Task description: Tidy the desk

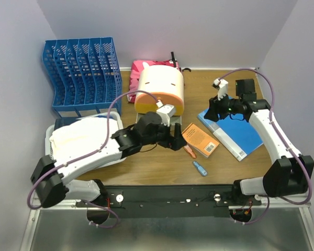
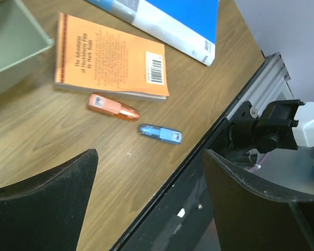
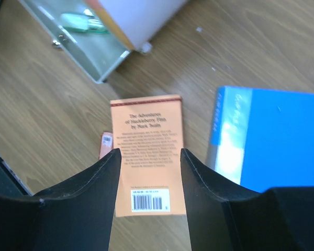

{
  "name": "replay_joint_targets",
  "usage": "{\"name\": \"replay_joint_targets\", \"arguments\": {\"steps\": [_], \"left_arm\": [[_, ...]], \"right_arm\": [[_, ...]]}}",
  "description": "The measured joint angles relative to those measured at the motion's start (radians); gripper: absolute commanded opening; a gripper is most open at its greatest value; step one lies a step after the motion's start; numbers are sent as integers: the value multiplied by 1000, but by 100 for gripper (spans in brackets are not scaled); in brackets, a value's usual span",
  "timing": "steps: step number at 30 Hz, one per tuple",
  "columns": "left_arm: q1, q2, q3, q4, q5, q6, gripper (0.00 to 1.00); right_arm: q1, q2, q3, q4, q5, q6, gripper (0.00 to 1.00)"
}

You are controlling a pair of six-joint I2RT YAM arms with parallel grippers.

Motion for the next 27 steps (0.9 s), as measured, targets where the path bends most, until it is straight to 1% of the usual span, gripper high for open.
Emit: {"name": "replay_joint_targets", "arguments": {"steps": [3, 6, 11, 17, 21, 24, 26, 27], "left_arm": [[-35, 107, 66, -3, 2, -35, 90], [-73, 151, 77, -10, -4, -79, 90], [-116, 160, 77, -37, -29, -138, 91], [-125, 170, 94, -53, -58, -167, 91], [-126, 192, 117, -65, -122, -188, 90], [-132, 222, 148, -107, -200, -230, 90], [-140, 242, 158, -120, -255, -287, 86], [-143, 247, 158, -126, -272, -306, 86]], "right_arm": [[-63, -36, -46, 34, -12, 58, 57], [-115, -56, -75, 70, -18, 101, 57], [-149, -58, -97, 96, -43, 135, 57], [-206, -53, -97, 94, -81, 131, 57], [-243, -25, -75, 79, -82, 108, 57], [-274, 13, -30, 30, -93, 68, 59], [-307, 44, 13, -19, -106, 35, 59], [-324, 55, 27, -32, -108, 24, 59]]}}
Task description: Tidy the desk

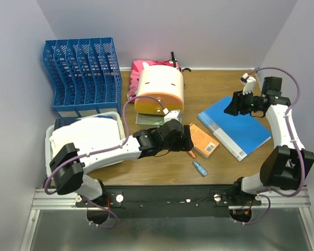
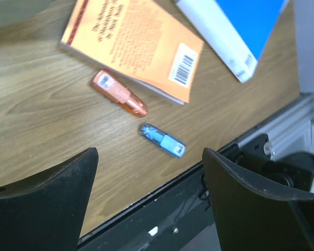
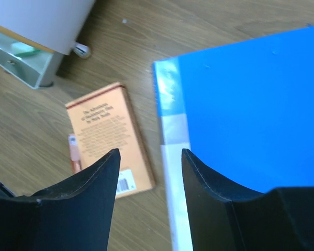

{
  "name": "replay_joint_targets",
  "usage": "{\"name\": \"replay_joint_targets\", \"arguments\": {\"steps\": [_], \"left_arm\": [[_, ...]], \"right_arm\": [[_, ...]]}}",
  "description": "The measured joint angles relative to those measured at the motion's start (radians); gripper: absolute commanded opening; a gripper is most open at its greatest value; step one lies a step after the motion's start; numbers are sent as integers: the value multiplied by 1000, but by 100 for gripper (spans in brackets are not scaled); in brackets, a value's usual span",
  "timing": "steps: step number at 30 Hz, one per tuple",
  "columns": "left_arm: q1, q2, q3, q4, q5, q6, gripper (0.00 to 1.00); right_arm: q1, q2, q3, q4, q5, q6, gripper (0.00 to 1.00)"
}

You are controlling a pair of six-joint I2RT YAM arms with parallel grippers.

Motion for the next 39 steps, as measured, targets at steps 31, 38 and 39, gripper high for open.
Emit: {"name": "replay_joint_targets", "arguments": {"steps": [31, 38, 39], "left_arm": [[-215, 662, 620, -554, -339, -682, 60], [-185, 682, 592, -599, -341, -755, 59], [-178, 691, 592, -601, -341, -757, 59]], "right_arm": [[-64, 71, 118, -408, -280, -470, 59], [-64, 111, 172, -440, -299, -490, 59], [-64, 118, 178, -441, -299, -490, 59]]}}
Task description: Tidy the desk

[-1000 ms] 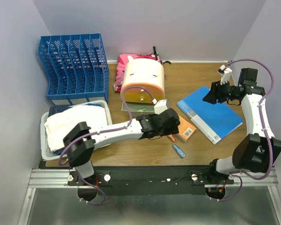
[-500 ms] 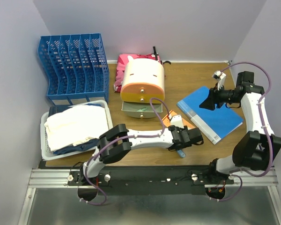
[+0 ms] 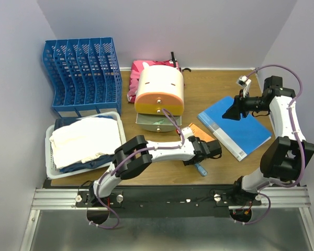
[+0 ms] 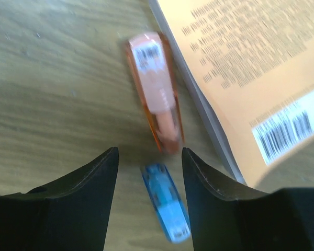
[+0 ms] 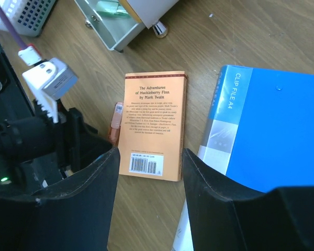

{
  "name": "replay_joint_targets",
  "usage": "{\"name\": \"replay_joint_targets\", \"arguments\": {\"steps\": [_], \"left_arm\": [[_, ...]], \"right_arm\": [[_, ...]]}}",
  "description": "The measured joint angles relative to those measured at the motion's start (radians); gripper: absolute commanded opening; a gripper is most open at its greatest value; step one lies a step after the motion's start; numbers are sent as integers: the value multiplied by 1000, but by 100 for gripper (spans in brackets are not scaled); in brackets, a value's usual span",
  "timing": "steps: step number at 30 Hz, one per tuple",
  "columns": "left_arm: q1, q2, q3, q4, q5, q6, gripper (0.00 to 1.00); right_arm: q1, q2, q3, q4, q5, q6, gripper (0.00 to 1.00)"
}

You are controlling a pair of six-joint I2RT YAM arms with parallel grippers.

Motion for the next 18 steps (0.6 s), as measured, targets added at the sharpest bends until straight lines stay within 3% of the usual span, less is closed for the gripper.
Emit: {"name": "replay_joint_targets", "arguments": {"steps": [8, 18], "left_arm": [[60, 31, 15, -5, 0, 2, 55], [74, 31, 10, 9, -1, 27, 58]], "right_arm": [[0, 9, 19, -8, 0, 2, 59], [0, -24, -1, -50, 0, -30, 59]]}}
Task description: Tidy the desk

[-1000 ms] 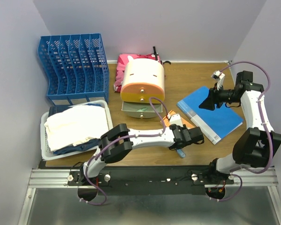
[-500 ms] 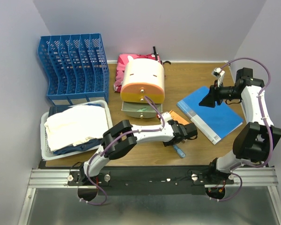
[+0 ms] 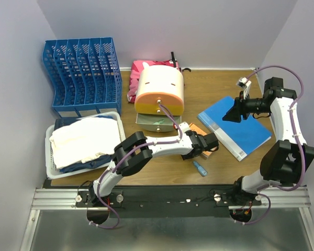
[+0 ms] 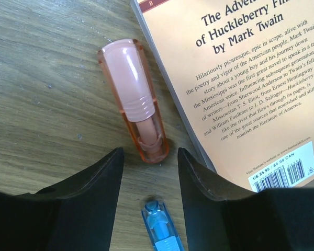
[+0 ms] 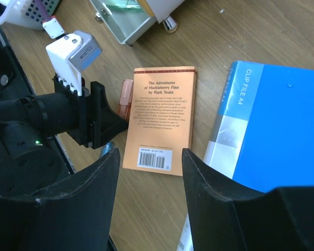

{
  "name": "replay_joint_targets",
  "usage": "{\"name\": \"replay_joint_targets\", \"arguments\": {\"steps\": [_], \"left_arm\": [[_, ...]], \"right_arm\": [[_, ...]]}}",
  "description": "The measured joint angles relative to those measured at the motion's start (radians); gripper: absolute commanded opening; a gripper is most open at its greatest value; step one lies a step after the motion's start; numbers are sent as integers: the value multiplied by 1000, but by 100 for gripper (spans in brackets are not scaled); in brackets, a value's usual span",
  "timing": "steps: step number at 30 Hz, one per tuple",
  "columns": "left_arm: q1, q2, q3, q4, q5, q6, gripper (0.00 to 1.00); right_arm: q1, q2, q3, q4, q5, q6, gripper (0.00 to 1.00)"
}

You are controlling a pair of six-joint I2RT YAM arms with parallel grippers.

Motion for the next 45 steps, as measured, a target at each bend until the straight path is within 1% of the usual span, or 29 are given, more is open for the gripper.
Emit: {"name": "replay_joint_targets", "arguments": {"steps": [11, 13, 15, 18, 20, 22, 23, 25, 26, 29, 33, 37, 39, 43, 45], "left_arm": [[14, -6, -13, 1, -3, -11, 57], [20, -6, -13, -1, -3, -12, 56], [28, -6, -13, -6, -3, -12, 52], [36, -4, -10, -18, -4, -10, 45], [39, 2, -2, -33, -4, -2, 43], [41, 7, 7, -44, -4, 8, 35], [42, 13, 16, -55, -5, 16, 28], [42, 17, 22, -63, -6, 27, 19], [42, 18, 25, -64, -10, 44, 12], [39, 19, 29, -69, -26, 90, 4], [18, 8, 10, -78, -65, 169, 3], [-17, -51, -66, -109, -97, 202, 2], [-50, -112, -98, -127, -119, 203, 2], [-95, -240, -101, -130, -161, 180, 1], [-95, -312, -105, -115, -180, 147, 0]], "right_arm": [[0, -28, -14, -82, -2, -86, 59], [0, -34, -14, -95, -2, -100, 59], [0, -39, -14, -108, -2, -111, 59], [0, -49, -14, -117, -2, -124, 59], [0, -54, -14, -121, -2, -132, 59], [0, -60, -14, -126, -2, -138, 58], [0, -63, -14, -128, -2, -142, 58], [0, -65, -14, -131, -2, -146, 58], [0, -65, -14, -133, -2, -149, 58], [0, -65, -14, -134, -2, -155, 58], [0, -72, -19, -134, -2, -163, 58], [0, -86, -26, -136, -3, -164, 58], [0, -90, -29, -137, -4, -164, 58], [0, -92, -37, -137, -7, -164, 58], [0, -92, -43, -137, -7, -164, 58]]}}
